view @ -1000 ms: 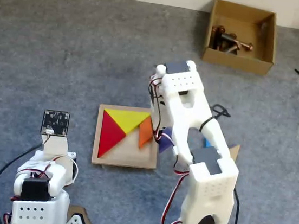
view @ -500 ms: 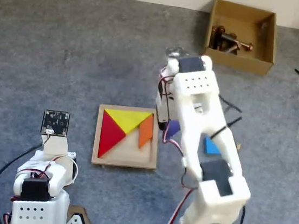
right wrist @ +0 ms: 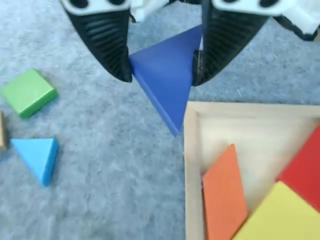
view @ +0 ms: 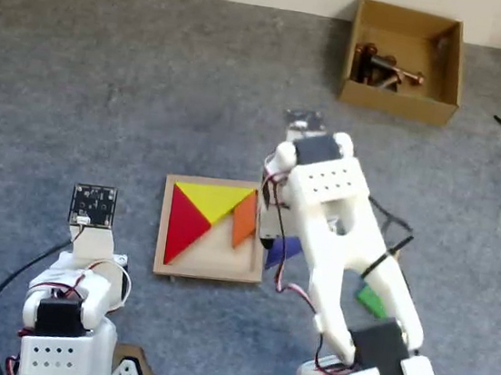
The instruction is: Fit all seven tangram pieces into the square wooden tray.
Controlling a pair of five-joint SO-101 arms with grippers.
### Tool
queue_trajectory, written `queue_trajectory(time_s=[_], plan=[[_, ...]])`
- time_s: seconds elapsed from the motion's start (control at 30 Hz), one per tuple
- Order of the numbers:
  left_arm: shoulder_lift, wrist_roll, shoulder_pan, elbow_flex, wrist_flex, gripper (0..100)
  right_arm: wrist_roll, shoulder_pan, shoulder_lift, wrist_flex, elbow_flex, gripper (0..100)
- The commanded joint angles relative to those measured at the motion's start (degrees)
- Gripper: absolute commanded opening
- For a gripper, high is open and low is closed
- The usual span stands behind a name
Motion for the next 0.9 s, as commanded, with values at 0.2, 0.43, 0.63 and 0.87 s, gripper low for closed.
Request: queue_trajectory(time_s=[0.2,0.43,0.63,0.87], plan=[[0.4,0.1,-0.5,1.2,0.4,0,-8.5,-2.2,-12.0,-19.0,17.5,0.5],[0.4,0.1,-0.5,1.2,0.4,0,-11.0,-2.1,-17.1,-30.9,28.2,0.5],[0.4,0.1,-0.5,1.2,0.4,0,-10.9,-2.2,-17.7,-30.2,30.9,0.5],[0.4,0.1,-0.5,1.2,0.4,0,-11.4,-2.2,-17.2,-28.7,30.4,0.5]])
